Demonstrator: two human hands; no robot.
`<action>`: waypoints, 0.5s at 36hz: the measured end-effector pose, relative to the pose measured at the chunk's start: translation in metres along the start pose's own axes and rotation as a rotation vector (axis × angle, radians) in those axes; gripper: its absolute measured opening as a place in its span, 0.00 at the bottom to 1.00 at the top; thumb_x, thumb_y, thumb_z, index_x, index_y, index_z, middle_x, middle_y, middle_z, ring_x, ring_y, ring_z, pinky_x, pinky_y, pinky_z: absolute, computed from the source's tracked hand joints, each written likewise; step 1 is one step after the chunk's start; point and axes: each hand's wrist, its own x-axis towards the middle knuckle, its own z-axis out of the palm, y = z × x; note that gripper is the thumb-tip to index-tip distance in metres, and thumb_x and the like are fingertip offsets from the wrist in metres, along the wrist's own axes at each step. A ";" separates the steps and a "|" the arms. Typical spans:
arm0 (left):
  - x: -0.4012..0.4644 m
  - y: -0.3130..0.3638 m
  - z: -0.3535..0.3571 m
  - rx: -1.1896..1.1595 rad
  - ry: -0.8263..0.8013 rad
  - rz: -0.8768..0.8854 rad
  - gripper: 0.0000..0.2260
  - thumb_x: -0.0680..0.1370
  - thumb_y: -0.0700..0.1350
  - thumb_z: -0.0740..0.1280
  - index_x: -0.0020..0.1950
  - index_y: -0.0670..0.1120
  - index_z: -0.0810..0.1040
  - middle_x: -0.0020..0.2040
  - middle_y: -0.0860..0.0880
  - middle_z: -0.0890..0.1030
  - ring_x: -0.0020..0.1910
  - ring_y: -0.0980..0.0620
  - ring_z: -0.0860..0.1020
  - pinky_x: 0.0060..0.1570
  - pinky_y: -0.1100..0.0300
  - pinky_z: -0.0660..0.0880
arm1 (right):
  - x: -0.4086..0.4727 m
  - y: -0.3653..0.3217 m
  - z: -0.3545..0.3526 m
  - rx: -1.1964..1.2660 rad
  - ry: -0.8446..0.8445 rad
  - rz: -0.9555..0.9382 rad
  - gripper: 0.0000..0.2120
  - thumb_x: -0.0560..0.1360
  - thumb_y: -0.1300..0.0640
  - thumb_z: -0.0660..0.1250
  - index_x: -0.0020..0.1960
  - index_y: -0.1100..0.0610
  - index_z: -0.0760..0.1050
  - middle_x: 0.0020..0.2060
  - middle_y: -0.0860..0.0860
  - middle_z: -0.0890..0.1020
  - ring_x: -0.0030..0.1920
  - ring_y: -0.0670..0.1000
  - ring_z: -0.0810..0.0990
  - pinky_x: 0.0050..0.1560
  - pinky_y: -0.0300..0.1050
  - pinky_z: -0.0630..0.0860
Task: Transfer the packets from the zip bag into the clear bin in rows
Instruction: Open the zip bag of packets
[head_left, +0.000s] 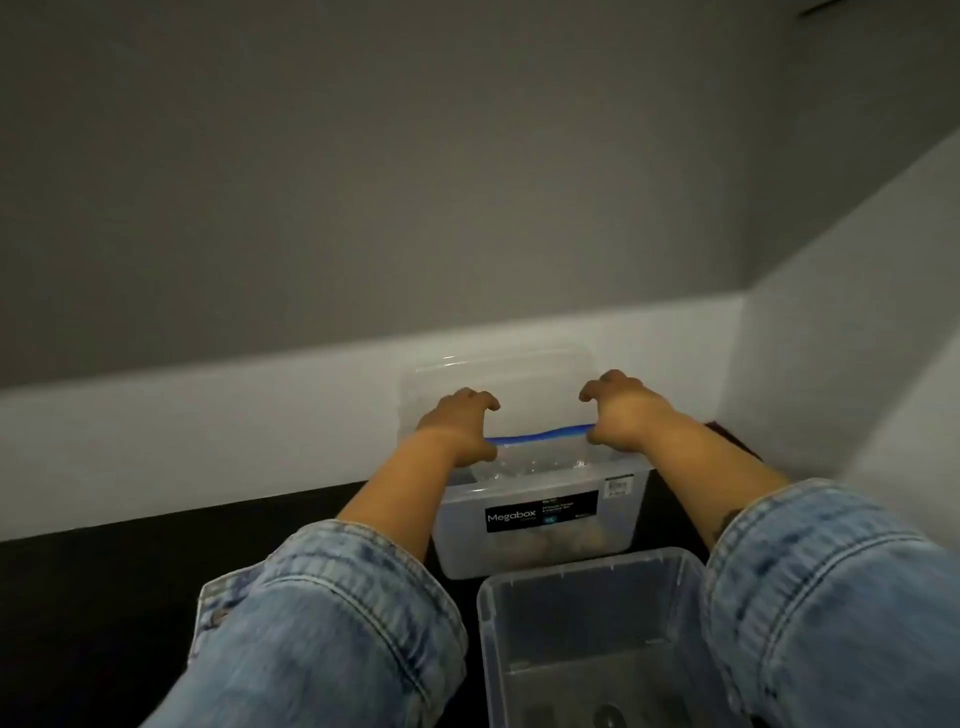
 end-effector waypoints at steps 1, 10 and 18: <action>0.002 -0.001 0.002 0.011 -0.019 -0.009 0.30 0.73 0.46 0.72 0.72 0.52 0.64 0.71 0.48 0.65 0.67 0.46 0.67 0.64 0.51 0.69 | 0.003 0.001 0.003 -0.010 -0.025 0.010 0.31 0.74 0.56 0.68 0.74 0.53 0.61 0.70 0.55 0.64 0.67 0.56 0.66 0.65 0.49 0.69; 0.022 -0.019 0.033 0.001 -0.068 -0.045 0.28 0.74 0.47 0.71 0.71 0.49 0.66 0.67 0.46 0.72 0.63 0.47 0.72 0.62 0.52 0.71 | 0.024 0.008 0.024 -0.039 -0.223 0.059 0.25 0.78 0.58 0.63 0.73 0.53 0.62 0.67 0.55 0.71 0.63 0.55 0.72 0.63 0.46 0.71; 0.029 -0.026 0.043 0.009 0.009 -0.056 0.08 0.75 0.43 0.69 0.53 0.45 0.81 0.54 0.45 0.80 0.52 0.46 0.77 0.53 0.55 0.75 | 0.039 0.013 0.039 -0.131 -0.227 0.052 0.11 0.78 0.61 0.62 0.59 0.60 0.77 0.53 0.55 0.80 0.47 0.52 0.76 0.46 0.41 0.72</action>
